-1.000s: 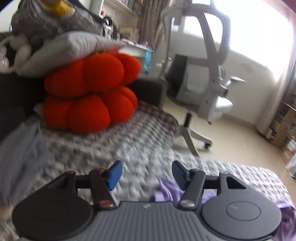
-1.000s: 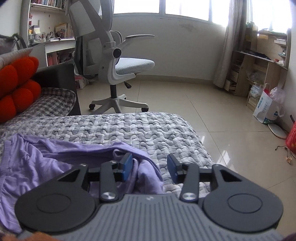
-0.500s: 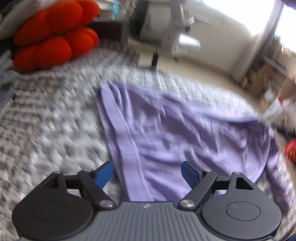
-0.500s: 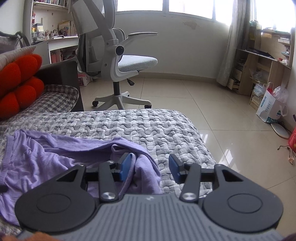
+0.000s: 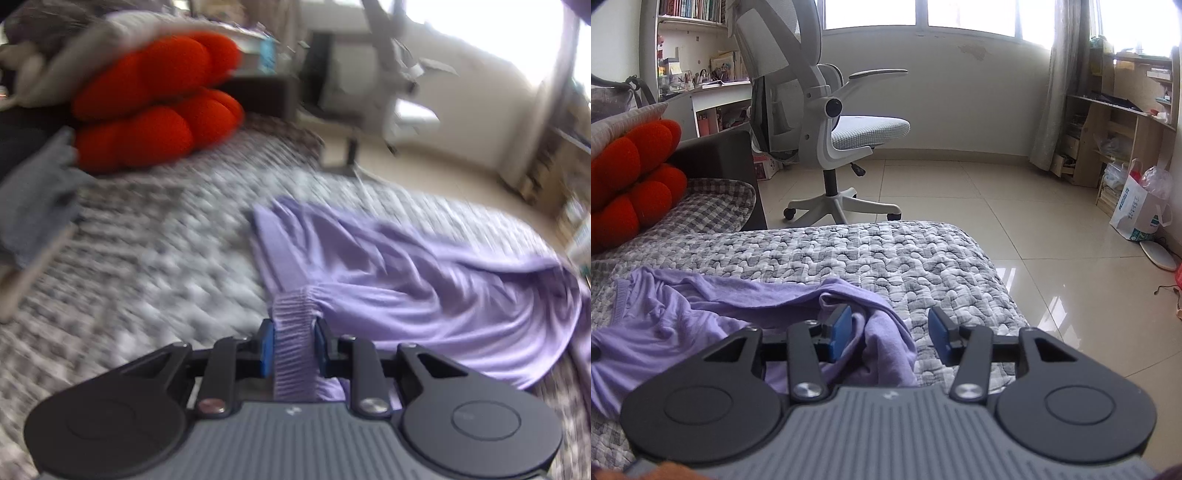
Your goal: Fold clothes
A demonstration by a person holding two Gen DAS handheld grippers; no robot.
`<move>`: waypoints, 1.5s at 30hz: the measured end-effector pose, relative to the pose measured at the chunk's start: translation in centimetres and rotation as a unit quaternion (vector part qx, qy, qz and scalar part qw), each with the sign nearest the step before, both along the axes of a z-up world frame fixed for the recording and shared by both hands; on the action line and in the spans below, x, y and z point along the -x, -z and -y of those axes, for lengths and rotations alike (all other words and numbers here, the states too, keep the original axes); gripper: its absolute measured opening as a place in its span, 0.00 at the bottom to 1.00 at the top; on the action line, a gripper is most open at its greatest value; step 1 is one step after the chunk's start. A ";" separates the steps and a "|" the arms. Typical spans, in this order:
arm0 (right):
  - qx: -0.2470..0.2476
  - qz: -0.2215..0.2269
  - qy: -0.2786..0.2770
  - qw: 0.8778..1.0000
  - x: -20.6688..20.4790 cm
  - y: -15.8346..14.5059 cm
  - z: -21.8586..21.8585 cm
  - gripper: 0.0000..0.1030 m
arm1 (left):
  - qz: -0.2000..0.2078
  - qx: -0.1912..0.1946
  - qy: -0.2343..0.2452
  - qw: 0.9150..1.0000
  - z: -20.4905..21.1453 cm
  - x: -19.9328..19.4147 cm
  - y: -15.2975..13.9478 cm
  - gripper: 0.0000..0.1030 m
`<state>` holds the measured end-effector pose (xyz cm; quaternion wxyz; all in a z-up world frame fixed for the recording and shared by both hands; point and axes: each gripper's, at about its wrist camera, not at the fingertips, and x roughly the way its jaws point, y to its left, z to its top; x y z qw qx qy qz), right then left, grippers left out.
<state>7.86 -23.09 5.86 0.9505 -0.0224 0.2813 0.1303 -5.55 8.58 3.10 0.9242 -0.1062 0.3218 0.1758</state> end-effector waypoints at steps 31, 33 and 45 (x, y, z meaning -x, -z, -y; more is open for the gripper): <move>0.018 -0.008 -0.013 1.000 -0.3 0.6 -1.4 0.56 | 0.008 0.038 -0.055 0.998 -7.9 2.2 -3.5 0.71; 0.020 -0.008 -0.015 1.000 -0.3 0.7 -1.6 0.57 | 0.017 0.037 -0.051 0.998 -7.5 2.0 -4.3 0.71; 0.018 -0.014 -0.017 1.000 -0.3 0.7 -1.2 0.58 | 0.069 0.030 0.037 0.996 -1.4 -2.3 -10.7 0.72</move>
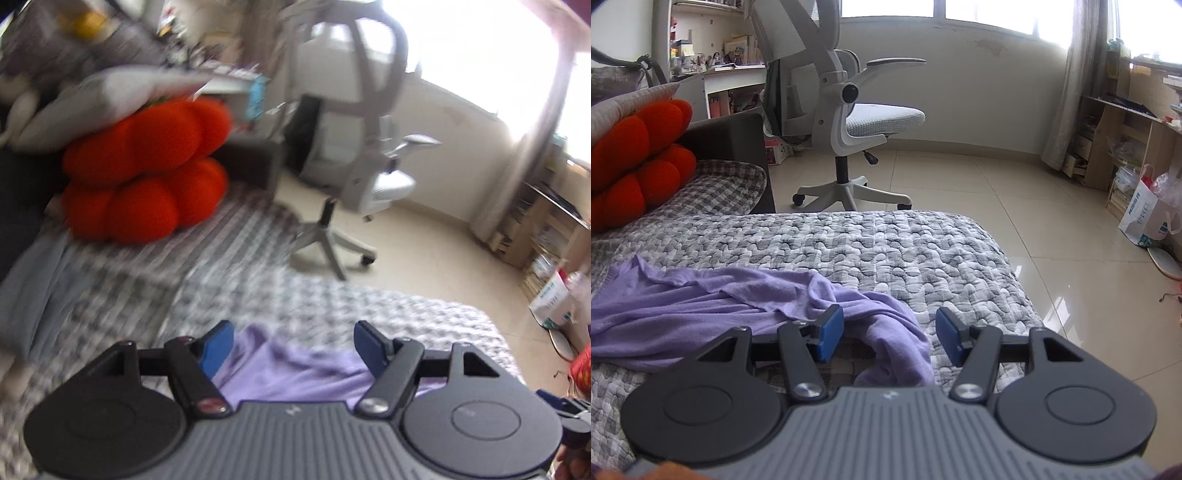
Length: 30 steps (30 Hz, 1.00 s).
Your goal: Fold clothes
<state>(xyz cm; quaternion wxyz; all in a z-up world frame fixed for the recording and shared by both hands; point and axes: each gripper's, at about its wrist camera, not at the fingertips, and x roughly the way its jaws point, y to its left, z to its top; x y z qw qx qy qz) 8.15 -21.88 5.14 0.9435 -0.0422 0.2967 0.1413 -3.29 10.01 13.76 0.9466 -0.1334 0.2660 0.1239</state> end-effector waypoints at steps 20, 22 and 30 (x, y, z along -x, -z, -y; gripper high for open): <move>0.032 -0.022 -0.024 0.999 -0.7 1.1 0.3 0.58 | -0.084 -0.002 -0.070 0.994 -6.9 -4.7 8.4 0.74; 0.031 -0.024 -0.029 0.999 -0.9 1.1 0.2 0.58 | -0.088 -0.021 -0.056 0.994 -6.0 -5.6 8.9 0.68; 0.044 -0.062 -0.051 0.996 -2.0 2.3 0.6 0.25 | -0.145 -0.082 -0.056 0.984 -5.2 -8.5 11.5 0.00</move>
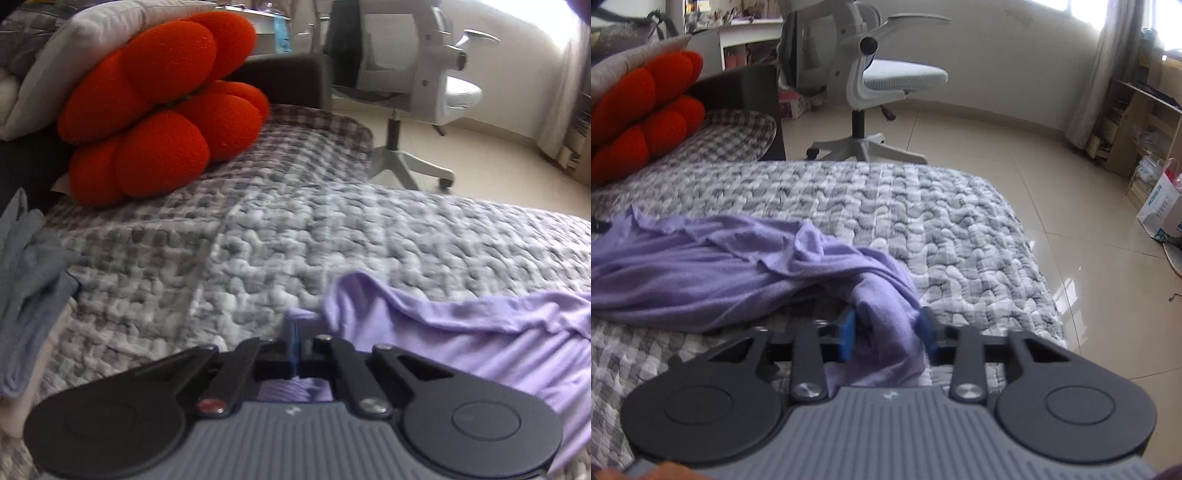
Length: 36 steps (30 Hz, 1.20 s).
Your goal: Fold clothes
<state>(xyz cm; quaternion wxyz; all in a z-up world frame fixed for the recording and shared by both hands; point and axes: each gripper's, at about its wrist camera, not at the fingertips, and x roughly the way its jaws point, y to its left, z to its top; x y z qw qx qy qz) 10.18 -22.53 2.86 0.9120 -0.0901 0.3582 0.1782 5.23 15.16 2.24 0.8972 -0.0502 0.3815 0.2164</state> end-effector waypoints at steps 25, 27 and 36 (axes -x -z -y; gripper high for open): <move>0.098 0.077 0.025 0.992 -0.8 -0.2 0.3 0.42 | 0.003 0.015 0.017 1.000 -1.0 -0.1 0.5 0.00; 0.086 0.056 0.023 0.994 -0.5 0.1 1.0 0.42 | 0.008 -0.007 0.008 1.000 -0.7 -0.1 0.2 0.00; 0.005 0.053 0.033 0.998 1.0 -1.7 3.9 0.03 | 0.060 0.027 -0.093 0.993 -5.0 1.3 -1.2 0.00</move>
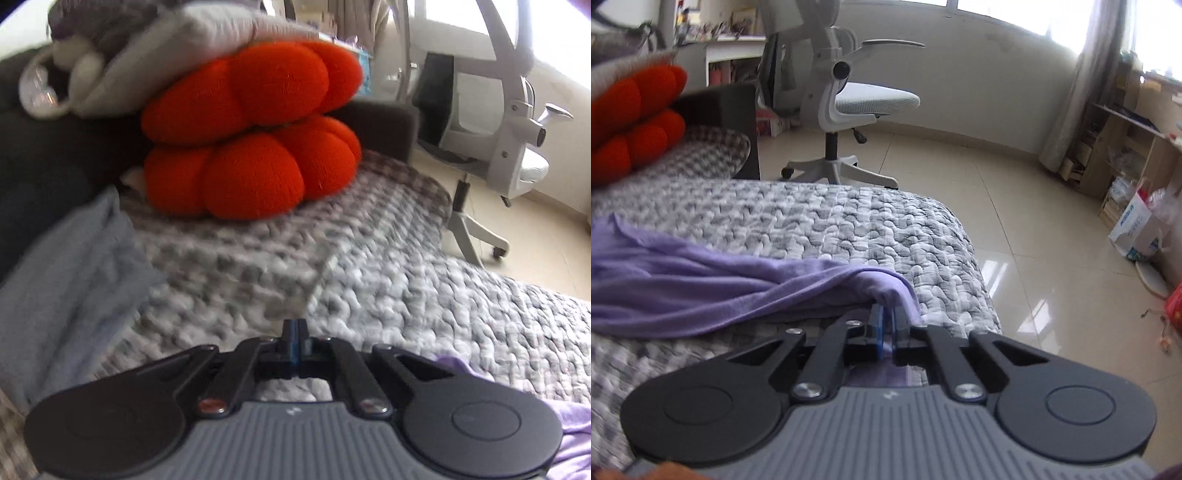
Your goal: Fold clothes
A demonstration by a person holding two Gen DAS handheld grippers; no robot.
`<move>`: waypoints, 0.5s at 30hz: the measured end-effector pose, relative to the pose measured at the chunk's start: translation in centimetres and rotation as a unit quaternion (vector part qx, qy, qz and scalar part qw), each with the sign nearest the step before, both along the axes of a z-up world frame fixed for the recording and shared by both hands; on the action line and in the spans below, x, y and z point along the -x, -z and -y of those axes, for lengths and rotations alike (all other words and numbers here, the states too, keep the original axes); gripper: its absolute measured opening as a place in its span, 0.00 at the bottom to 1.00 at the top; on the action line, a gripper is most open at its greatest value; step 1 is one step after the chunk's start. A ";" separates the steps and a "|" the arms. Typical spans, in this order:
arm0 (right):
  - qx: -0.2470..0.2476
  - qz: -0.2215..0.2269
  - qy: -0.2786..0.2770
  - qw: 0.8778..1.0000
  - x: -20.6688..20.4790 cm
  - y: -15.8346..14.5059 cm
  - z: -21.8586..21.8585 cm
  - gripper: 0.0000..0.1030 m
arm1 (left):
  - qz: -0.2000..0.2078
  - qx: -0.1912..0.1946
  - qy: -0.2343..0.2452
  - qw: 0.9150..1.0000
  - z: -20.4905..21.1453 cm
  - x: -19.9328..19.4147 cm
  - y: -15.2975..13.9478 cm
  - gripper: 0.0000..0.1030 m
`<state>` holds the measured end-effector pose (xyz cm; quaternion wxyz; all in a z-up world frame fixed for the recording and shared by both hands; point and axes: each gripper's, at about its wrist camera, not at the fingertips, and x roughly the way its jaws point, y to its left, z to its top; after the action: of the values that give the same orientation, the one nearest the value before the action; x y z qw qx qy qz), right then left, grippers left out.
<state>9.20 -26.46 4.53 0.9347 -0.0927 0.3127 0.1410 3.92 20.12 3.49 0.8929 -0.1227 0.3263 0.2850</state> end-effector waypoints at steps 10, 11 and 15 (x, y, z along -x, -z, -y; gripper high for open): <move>0.028 -0.027 -0.004 0.999 0.3 0.4 -1.8 0.41 | -0.022 0.047 0.075 0.996 1.7 0.4 0.7 0.26; 0.028 -0.033 -0.007 0.999 0.3 0.5 -2.0 0.41 | -0.023 0.047 0.078 0.996 1.8 0.4 0.8 0.26; 0.073 -0.056 -0.036 0.995 0.3 2.2 -3.5 0.41 | -0.033 0.040 0.076 0.996 2.7 0.0 1.4 0.24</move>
<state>8.90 -22.92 2.38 0.9008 -0.1634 0.3707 0.1562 3.89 17.45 2.13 0.8949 -0.1240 0.3755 0.2068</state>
